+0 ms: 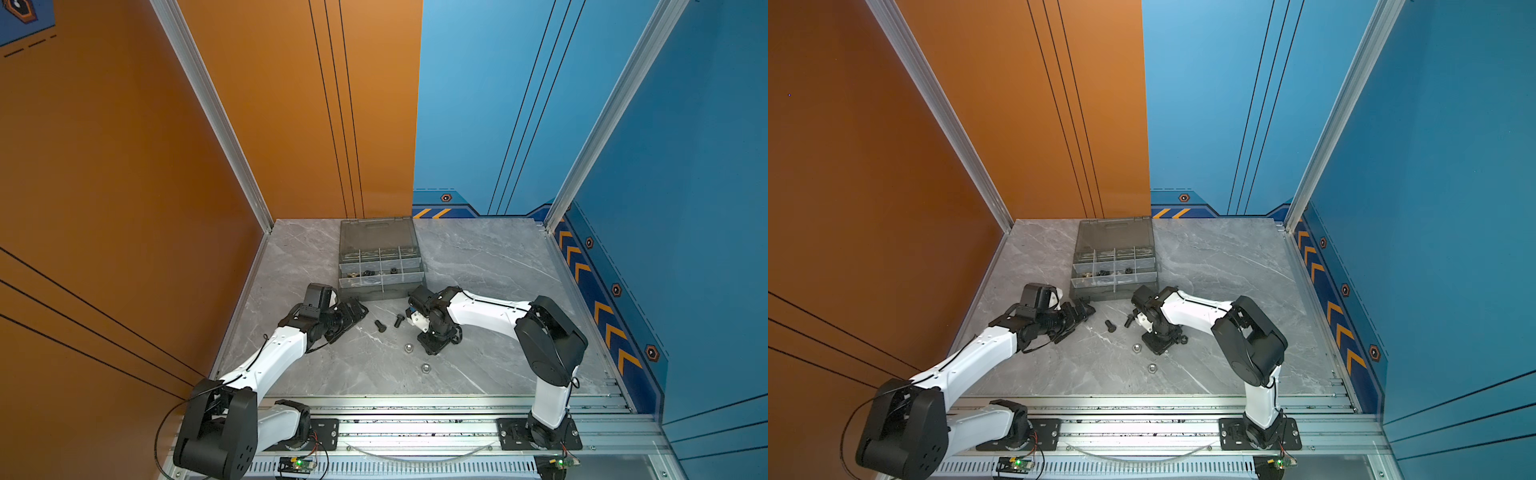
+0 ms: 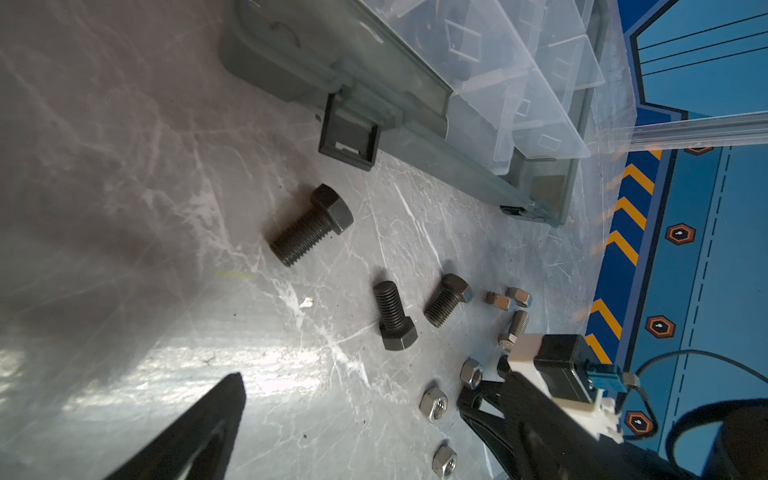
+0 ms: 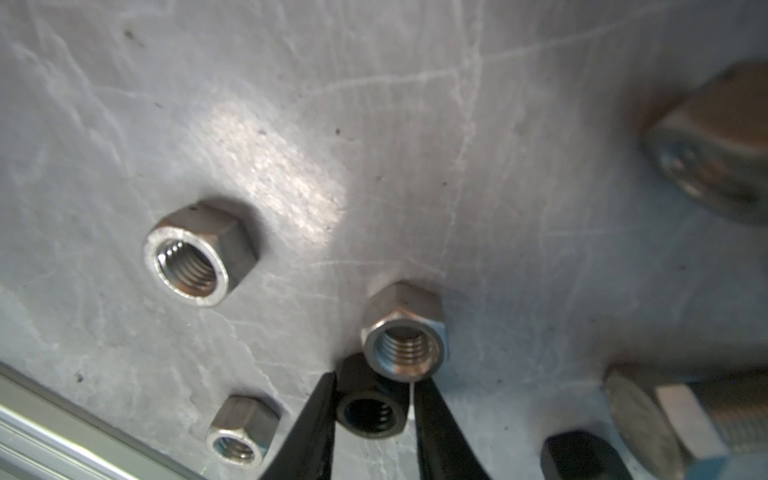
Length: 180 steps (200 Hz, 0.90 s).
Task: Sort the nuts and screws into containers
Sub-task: 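Lift the black hex nut with the right gripper over the box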
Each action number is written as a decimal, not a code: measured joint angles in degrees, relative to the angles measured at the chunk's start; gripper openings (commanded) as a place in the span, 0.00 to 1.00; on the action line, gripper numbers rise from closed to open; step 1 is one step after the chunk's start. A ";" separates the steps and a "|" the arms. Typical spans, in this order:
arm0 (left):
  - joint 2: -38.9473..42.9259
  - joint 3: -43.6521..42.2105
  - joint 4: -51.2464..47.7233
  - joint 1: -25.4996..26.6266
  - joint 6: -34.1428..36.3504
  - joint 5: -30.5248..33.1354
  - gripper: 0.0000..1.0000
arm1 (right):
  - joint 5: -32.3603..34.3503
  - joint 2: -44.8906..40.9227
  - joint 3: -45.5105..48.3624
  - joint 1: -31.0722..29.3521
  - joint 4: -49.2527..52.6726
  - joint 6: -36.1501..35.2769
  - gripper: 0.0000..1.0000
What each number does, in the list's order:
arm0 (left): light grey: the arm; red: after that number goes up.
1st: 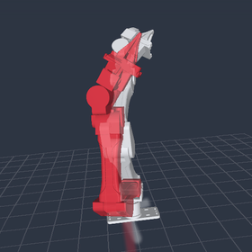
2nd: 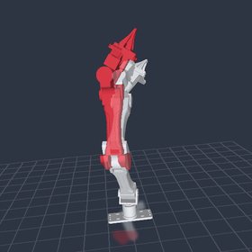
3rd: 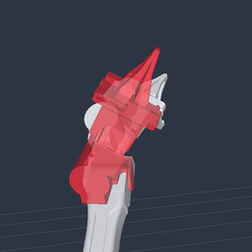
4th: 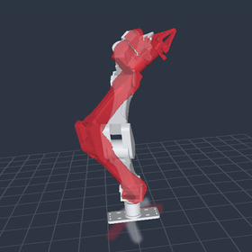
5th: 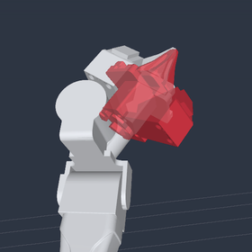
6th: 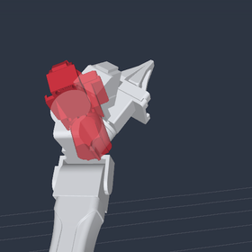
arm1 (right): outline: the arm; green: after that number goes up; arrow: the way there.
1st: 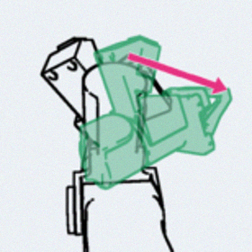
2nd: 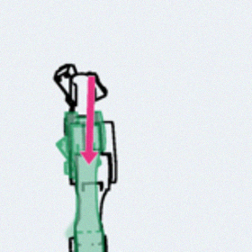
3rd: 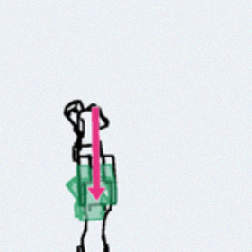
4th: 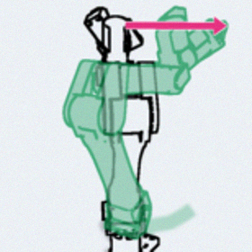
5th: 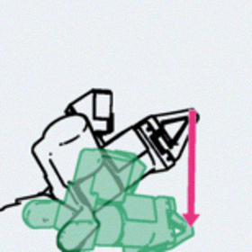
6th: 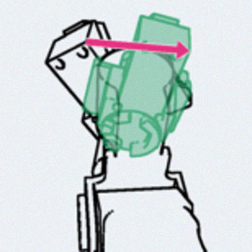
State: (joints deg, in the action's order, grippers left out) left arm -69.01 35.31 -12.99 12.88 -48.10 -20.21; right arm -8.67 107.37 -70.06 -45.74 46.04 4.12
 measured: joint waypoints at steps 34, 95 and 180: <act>0.00 0.00 0.00 0.00 0.00 0.00 0.98 | -0.39 -0.33 0.00 0.46 0.02 -0.11 0.02; -0.35 0.00 1.79 0.00 -0.44 -0.31 0.98 | -6.23 -5.20 -0.76 4.13 0.96 -1.79 0.00; -0.74 0.00 4.42 -0.13 -1.29 -1.57 0.98 | -10.03 -7.63 -21.49 11.37 -1.60 -5.62 0.00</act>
State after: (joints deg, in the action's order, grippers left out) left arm -69.76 35.31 -8.58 12.75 -49.39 -21.78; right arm -18.70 99.74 -91.55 -34.37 44.45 -1.50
